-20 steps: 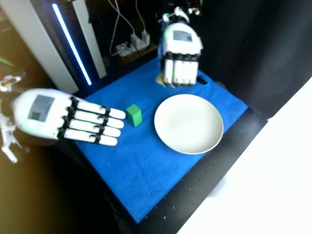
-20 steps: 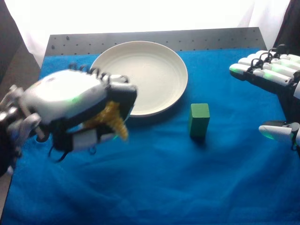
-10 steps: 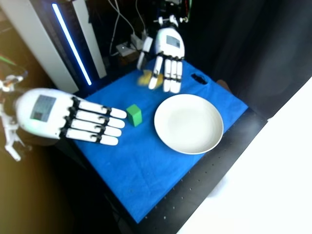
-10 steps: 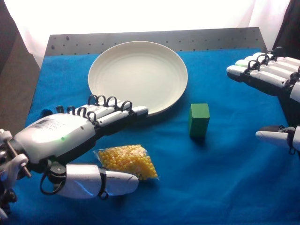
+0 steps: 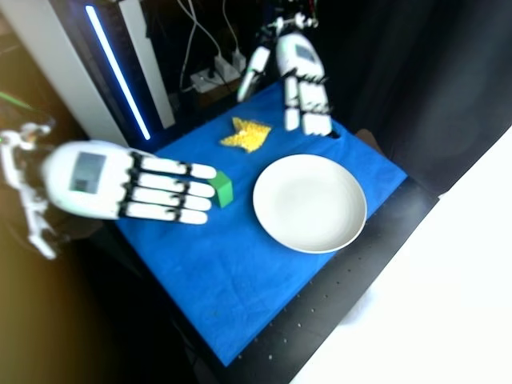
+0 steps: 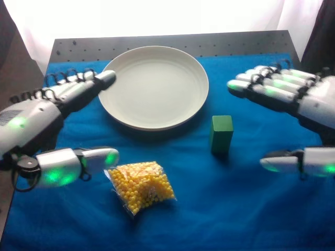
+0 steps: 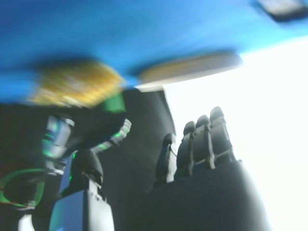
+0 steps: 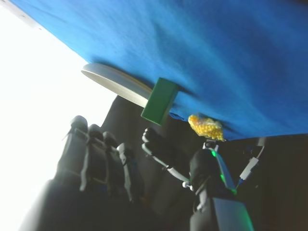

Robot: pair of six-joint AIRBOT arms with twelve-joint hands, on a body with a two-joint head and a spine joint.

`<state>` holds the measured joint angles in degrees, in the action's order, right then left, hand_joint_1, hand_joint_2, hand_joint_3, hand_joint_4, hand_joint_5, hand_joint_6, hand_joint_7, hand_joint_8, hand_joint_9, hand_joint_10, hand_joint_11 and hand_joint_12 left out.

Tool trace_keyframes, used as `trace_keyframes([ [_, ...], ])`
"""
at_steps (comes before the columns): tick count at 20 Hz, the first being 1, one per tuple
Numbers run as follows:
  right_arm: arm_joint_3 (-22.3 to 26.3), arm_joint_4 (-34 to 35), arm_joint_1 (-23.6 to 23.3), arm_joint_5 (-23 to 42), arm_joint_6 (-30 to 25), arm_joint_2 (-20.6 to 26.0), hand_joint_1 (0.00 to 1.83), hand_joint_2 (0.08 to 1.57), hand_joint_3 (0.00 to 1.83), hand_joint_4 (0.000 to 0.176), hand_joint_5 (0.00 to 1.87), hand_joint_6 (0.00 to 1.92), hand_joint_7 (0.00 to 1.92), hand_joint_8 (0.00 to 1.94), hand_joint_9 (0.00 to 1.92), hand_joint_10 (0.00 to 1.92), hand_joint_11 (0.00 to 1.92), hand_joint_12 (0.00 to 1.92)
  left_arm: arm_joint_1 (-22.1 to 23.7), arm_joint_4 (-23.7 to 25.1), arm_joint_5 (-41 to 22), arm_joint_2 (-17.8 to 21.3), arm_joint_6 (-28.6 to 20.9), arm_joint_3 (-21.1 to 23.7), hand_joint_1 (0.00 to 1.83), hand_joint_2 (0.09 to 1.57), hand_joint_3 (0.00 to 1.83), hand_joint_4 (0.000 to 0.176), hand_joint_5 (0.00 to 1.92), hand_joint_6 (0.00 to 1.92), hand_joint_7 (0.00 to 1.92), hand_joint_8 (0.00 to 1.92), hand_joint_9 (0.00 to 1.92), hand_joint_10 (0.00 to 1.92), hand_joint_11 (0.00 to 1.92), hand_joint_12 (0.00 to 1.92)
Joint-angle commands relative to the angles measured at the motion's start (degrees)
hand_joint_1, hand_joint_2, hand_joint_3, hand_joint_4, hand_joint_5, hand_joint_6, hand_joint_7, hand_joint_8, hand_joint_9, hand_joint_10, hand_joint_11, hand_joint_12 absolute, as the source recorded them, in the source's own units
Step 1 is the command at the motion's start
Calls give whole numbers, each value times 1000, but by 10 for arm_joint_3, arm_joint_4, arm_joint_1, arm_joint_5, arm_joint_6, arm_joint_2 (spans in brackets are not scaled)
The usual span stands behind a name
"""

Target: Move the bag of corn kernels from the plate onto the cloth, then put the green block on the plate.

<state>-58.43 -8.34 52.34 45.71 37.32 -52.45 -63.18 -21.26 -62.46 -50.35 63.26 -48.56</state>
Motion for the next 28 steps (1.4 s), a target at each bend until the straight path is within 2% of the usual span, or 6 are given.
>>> trace_keyframes([
  [1,-5,-6,-22,49,-4,-8,604,1167,0,14,0,0,0,0,0,0,32,21,-3,-1,-99,7,-3,3,567,1142,21,129,0,0,0,0,0,0,0,0],
  [10,-59,-50,-68,-36,-38,-86,834,1147,0,0,108,9,116,14,229,54,0,868,-51,-54,-176,15,-3,20,602,1184,12,130,0,0,0,0,0,0,0,0],
  [13,-61,-56,-68,-51,-38,-90,1132,1217,2,0,585,36,866,98,791,304,377,1422,-51,-55,-177,12,-3,20,655,1199,9,103,0,0,0,0,0,0,0,0],
  [14,-62,-57,-68,-54,-38,-92,1220,1198,0,0,706,966,984,884,957,456,527,1451,-52,-55,-177,11,-3,20,644,1210,11,106,0,0,0,0,0,0,0,0],
  [19,-63,-67,-82,-54,-38,-93,1209,1242,3,0,708,1349,773,1408,1012,1639,950,1887,-54,-59,-178,9,-3,20,588,1241,12,100,0,0,0,0,0,0,0,0],
  [28,-44,-116,-154,-25,-44,-55,1036,1330,0,0,609,1528,985,856,1078,1097,987,1541,-59,-61,-182,7,-4,21,494,1283,10,120,0,0,0,0,0,0,26,14],
])
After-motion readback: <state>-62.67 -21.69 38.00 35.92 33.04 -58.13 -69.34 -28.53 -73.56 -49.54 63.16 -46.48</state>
